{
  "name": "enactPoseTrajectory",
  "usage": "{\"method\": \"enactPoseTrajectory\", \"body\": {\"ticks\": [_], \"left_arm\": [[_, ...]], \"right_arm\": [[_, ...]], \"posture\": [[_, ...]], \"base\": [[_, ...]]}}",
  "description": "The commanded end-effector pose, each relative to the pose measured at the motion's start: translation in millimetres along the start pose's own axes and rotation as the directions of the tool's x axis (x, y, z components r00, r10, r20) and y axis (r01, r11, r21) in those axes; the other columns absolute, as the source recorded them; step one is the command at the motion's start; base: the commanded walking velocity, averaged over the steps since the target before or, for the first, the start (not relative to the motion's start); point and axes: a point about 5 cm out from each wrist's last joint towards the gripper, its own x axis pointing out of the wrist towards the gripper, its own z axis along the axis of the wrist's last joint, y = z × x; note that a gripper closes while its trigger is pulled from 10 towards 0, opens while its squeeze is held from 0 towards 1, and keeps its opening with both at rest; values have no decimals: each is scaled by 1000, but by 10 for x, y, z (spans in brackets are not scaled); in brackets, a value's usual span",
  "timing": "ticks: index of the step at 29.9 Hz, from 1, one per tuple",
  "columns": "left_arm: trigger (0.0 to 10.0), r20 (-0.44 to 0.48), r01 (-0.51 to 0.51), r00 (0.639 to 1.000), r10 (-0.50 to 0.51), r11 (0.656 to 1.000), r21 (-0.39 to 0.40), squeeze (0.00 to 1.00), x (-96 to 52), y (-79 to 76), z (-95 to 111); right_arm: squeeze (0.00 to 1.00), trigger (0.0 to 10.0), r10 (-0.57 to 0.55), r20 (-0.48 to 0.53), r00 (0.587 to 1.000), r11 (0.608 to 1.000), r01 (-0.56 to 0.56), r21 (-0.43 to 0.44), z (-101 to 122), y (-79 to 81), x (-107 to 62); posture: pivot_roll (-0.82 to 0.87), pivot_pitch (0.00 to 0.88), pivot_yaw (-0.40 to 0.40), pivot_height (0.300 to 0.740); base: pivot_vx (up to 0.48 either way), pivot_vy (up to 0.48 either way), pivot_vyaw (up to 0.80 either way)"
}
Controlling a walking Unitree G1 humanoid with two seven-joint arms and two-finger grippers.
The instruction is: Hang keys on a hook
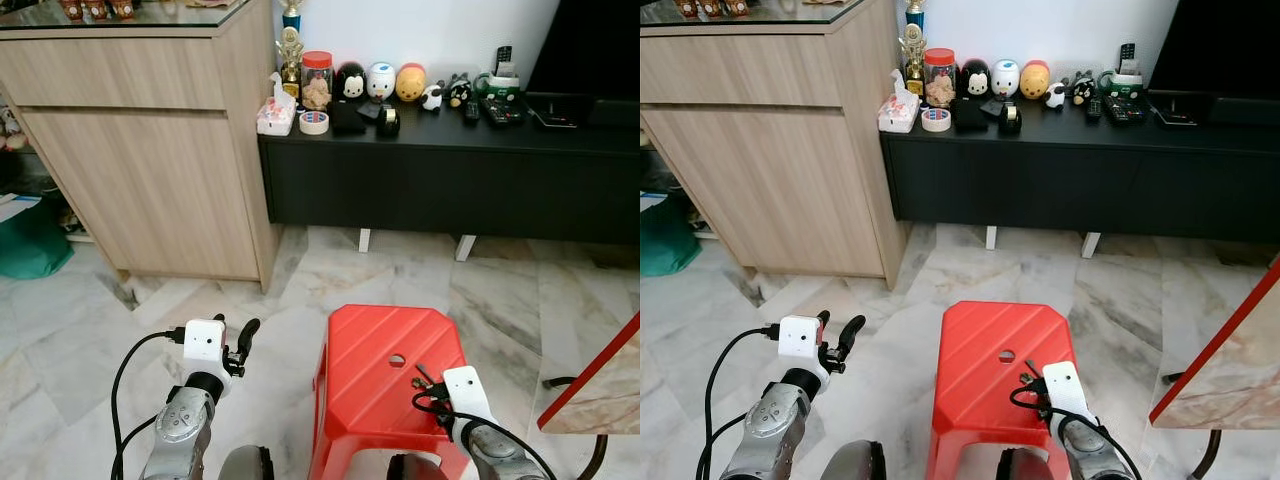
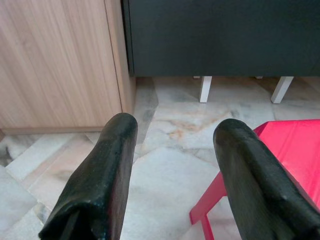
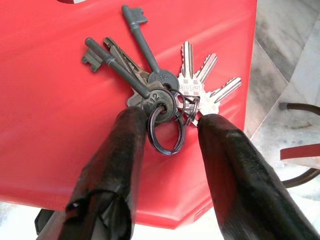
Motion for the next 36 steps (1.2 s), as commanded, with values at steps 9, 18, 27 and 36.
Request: {"method": "enactPoseTrajectory", "body": {"ticks": [9, 18, 27, 36], "left_arm": [[10000, -48, 9, 999, -8, 1000, 29, 0, -38, 24, -77], [10000, -49, 9, 999, -7, 999, 35, 0, -37, 34, -75], [10000, -54, 2, 999, 0, 999, 37, 0, -49, 47, -89], [10000, -59, -6, 998, 8, 999, 40, 0, -42, 65, -92]], "right_arm": [[0, 0, 1, -18, 1000, 1000, -1, -5, -16, 10, 2], [0, 0, 12, -16, 1000, 1000, -12, 3, -32, 63, 0], [0, 0, 44, 42, 998, 999, -45, 21, 84, 117, 14], [0, 0, 102, 178, 979, 988, -121, 95, 312, 191, 18]], "posture": [[47, 8, -14, 614], [47, 8, -13, 614], [47, 11, -16, 614], [48, 8, -19, 614]], "base": [[0, 0, 0], [0, 0, 0], [0, 0, 0], [0, 0, 0]]}}
